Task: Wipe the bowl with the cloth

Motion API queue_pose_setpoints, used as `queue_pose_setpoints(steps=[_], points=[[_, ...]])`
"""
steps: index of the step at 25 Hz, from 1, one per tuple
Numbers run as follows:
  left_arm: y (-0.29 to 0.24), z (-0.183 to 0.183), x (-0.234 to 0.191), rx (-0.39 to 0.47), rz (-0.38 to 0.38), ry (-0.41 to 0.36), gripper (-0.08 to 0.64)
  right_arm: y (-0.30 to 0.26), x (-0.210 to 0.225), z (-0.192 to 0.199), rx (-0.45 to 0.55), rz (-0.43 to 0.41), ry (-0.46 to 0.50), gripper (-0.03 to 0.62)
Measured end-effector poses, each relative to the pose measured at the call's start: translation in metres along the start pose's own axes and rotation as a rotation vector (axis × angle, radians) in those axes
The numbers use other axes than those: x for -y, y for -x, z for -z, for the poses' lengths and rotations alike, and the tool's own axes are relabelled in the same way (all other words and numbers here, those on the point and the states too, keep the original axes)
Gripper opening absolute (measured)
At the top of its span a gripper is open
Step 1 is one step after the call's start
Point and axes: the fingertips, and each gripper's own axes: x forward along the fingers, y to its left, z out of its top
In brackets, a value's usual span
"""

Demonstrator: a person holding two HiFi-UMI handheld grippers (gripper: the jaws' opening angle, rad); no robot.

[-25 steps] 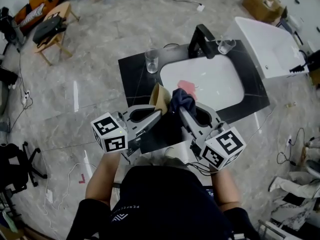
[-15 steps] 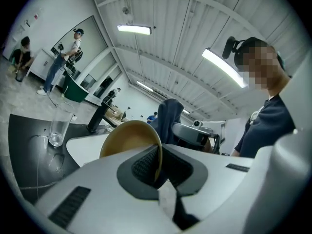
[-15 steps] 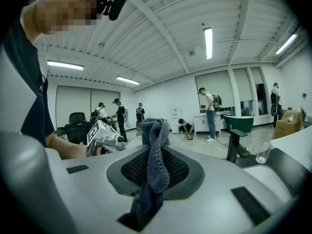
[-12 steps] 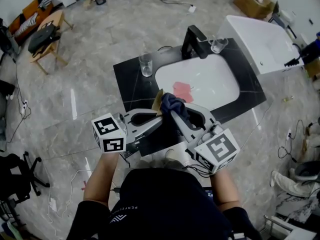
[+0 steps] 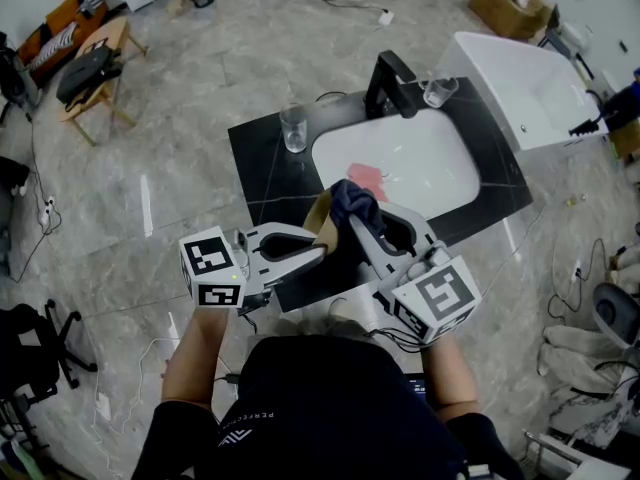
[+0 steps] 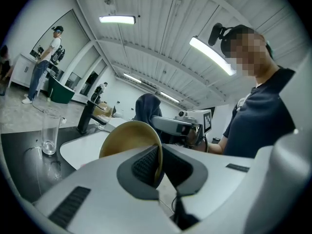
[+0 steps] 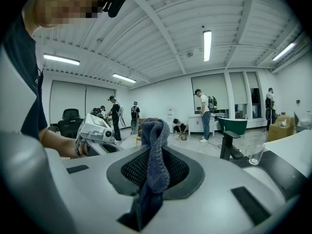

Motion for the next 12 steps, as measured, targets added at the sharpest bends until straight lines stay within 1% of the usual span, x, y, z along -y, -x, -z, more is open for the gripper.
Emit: queue_pose_setpoints(steps=[3, 5, 8, 12], points=[[0.001, -0.002, 0.007, 0.01, 0.039, 0.005, 0.017, 0.0, 0.004, 0.0, 0.002, 0.009, 0.007, 0.069], [0.003, -0.006, 0.013, 0.023, 0.079, 0.009, 0.017, 0.001, 0.007, -0.001, 0.006, 0.015, 0.012, 0.069], [0.007, -0.013, 0.023, 0.049, 0.148, 0.011, 0.017, 0.001, 0.013, -0.003, 0.009, 0.023, 0.022, 0.069], [0.012, -0.027, 0.032, 0.096, 0.206, 0.01, 0.017, 0.0, 0.019, -0.007, 0.024, 0.024, 0.021, 0.069]])
